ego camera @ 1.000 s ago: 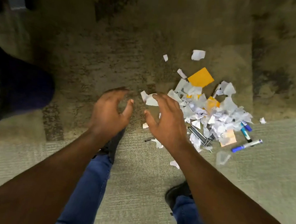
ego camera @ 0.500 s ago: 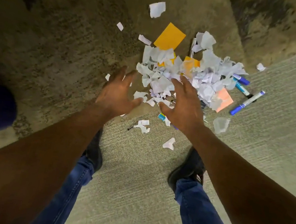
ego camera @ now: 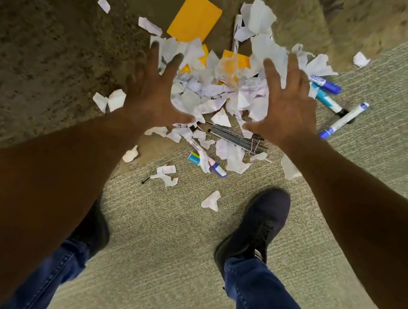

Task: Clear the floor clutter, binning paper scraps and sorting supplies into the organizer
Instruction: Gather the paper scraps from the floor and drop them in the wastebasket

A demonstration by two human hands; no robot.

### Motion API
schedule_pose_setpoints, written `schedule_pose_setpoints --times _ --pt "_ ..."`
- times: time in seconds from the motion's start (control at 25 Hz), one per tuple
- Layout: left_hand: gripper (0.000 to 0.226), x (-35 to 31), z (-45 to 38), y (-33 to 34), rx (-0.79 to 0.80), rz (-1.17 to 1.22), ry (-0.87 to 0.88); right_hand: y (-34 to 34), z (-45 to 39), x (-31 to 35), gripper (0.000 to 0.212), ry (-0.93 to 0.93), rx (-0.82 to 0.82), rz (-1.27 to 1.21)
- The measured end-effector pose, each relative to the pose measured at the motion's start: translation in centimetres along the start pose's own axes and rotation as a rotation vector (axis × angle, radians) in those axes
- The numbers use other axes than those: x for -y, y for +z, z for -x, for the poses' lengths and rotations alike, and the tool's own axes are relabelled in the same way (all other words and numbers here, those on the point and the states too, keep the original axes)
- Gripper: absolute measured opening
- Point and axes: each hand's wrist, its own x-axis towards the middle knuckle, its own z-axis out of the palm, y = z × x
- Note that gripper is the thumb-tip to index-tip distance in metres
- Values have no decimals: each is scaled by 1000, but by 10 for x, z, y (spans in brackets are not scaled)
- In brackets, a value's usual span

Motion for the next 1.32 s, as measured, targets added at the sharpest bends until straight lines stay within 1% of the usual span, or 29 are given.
schedule_pose_setpoints --times 0.12,0.2,0.24,0.32,0.48,0.52,0.6,0.68,0.76,0.84,0.88,0.96,1.04,1.16,1.32 --pt "136 -4 -16 13 66 -25 -2 6 -26 2 135 -26 20 -34" --pt "132 -11 -15 25 88 -13 3 12 -32 8 137 -21 35 -9" --pt "127 -14 -13 31 80 -11 10 15 -33 10 133 -26 35 11" --pt "107 -21 -9 41 35 -16 27 23 -28 15 118 -60 33 21" --pt "50 -26 -3 48 -120 43 87 34 -18 16 69 -139 32 22" --pt "41 -26 -3 49 -131 43 99 36 -16 14 57 -150 21 36" --pt "32 -25 -2 49 -129 54 108 39 -14 13 42 -173 12 43" --pt "28 -24 3 45 -174 147 80 41 -11 12 38 -211 34 17" --pt "26 -25 13 33 -264 317 -6 36 -4 12 37 -222 18 -62" --pt "25 -30 28 14 -324 515 -153 21 7 14 34 -164 -48 -231" --pt "25 -33 38 3 -329 628 -220 10 14 17 33 -125 -85 -333" --pt "27 -40 56 -17 -328 790 -297 -12 29 24 32 -68 -134 -493" --pt "30 -44 74 -38 -336 858 -347 -36 42 32 32 -41 -140 -584" --pt "34 -49 99 -71 -332 958 -454 -75 66 48 32 -64 -129 -654" --pt "35 -39 118 -94 -333 1026 -479 -106 91 75 31 -90 -174 -681"
